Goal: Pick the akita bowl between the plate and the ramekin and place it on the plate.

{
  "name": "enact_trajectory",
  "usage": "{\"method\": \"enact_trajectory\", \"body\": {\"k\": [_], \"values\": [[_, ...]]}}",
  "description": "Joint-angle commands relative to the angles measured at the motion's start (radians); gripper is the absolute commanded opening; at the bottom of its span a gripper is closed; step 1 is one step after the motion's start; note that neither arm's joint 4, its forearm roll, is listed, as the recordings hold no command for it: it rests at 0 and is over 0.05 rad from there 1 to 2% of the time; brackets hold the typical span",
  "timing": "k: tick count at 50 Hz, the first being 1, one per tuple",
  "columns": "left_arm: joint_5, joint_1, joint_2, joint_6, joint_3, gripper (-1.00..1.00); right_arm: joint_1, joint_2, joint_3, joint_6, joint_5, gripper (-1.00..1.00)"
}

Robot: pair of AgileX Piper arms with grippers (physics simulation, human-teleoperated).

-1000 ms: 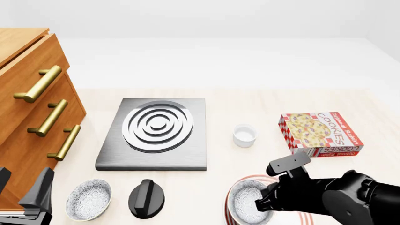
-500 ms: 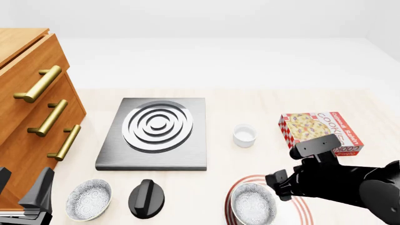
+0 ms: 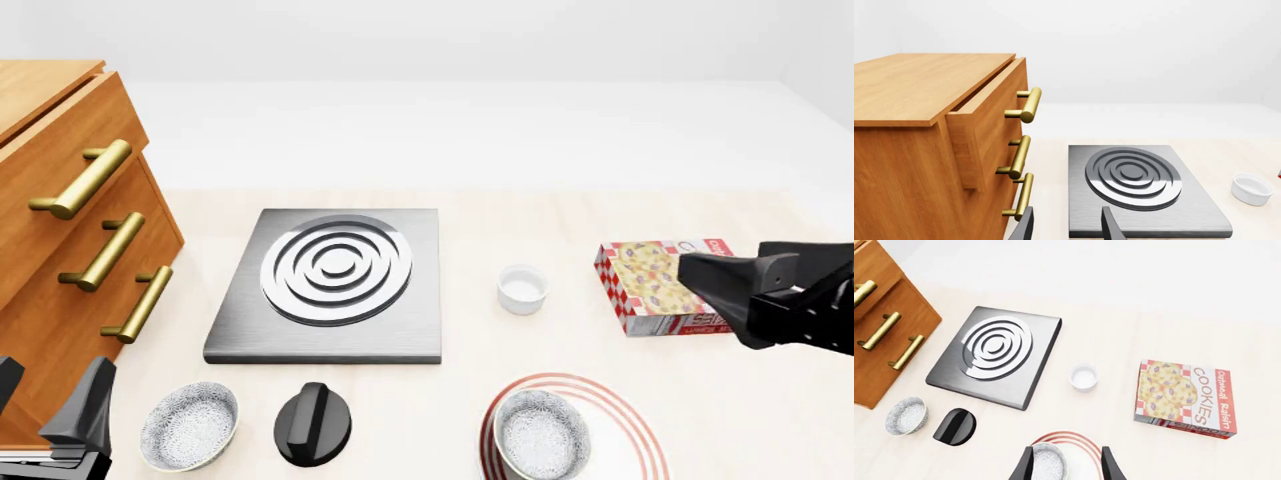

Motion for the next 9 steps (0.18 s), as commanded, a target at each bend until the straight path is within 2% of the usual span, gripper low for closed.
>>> {"method": "enact_trajectory", "body": {"k": [1,5,7,9], "values": [[0.000,0.000,0.000,0.000,0.000,1.00,-0.007,-0.071,-0.056,0.017,0.045,1.00],[0.000,0.000,0.000,0.000,0.000,1.00,0.000,-0.082,-0.062,0.016,0.058,1.00],[0.000,0.000,0.000,0.000,0.000,1.00,0.024,-0.060,-0.057,0.040,0.056,1.00],[0.000,0.000,0.000,0.000,0.000,1.00,0.028,-0.049,-0.079,0.015,0.041,1.00]]}}
